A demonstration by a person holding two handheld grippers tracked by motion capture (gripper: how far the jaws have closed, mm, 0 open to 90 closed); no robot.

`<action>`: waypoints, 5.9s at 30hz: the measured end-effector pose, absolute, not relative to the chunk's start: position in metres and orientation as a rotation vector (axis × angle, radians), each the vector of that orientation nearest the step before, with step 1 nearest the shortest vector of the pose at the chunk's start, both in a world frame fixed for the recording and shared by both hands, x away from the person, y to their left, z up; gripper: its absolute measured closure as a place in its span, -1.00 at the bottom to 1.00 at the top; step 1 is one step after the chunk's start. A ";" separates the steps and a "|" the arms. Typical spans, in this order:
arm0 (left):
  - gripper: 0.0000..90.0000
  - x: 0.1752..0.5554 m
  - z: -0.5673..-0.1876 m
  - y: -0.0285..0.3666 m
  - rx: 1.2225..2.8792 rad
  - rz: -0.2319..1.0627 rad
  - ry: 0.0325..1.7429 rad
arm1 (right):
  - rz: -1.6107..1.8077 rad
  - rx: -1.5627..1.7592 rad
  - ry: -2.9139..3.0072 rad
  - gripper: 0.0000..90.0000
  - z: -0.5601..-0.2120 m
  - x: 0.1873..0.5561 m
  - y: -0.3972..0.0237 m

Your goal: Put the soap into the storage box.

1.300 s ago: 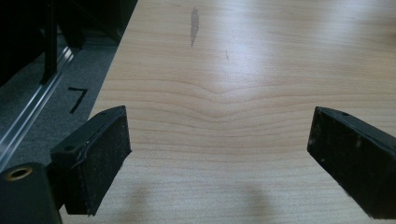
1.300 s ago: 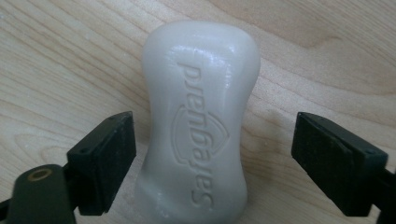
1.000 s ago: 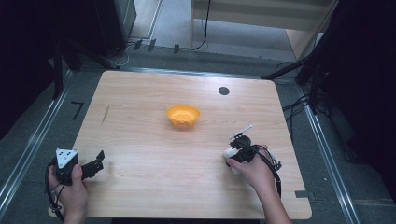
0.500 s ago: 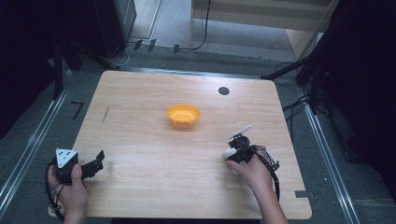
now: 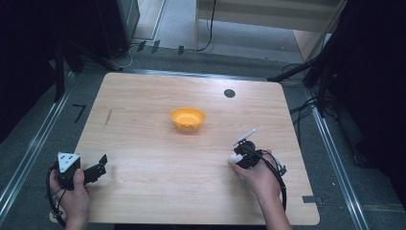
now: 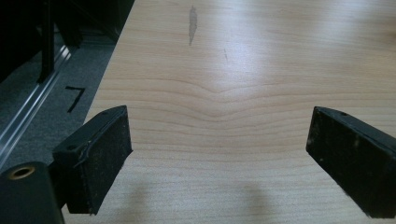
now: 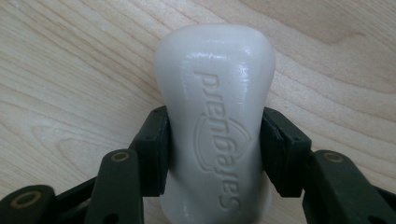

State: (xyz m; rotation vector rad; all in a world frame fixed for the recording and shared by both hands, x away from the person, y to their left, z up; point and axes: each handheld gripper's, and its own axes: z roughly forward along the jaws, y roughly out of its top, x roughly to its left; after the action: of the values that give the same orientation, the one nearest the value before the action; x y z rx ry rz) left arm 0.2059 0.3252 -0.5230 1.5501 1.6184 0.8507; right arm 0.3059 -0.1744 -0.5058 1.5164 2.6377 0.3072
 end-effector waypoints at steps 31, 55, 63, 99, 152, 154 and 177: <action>-0.84 0.206 -0.523 0.326 1.553 0.846 1.616 | 0.381 1.430 2.665 0.13 -0.507 0.303 -0.179; -0.84 0.206 -0.523 0.325 1.551 0.848 1.615 | 0.469 1.179 2.754 0.14 -0.474 0.309 -0.183; -0.84 0.206 -0.523 0.326 1.551 0.848 1.614 | 0.467 1.084 2.761 0.14 -0.463 0.317 -0.181; -0.84 0.206 -0.523 0.326 1.548 0.839 1.618 | 0.521 0.608 2.835 0.14 -0.423 0.372 -0.146; -0.84 0.206 -0.523 0.327 1.537 0.828 1.608 | 0.594 0.174 2.928 0.14 -0.408 0.449 -0.057; -0.84 0.206 -0.523 0.327 1.538 0.828 1.607 | 0.582 0.159 2.932 0.14 -0.410 0.451 -0.051; -0.84 0.206 -0.523 0.327 1.542 0.815 1.601 | 0.504 0.053 2.992 0.13 -0.438 0.471 -0.017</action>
State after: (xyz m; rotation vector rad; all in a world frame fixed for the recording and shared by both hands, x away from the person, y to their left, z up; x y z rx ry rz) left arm 0.2061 0.3266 -0.5232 1.5424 1.6011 0.8155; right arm 0.4713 -0.0172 -0.4381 0.0533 2.9920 0.5044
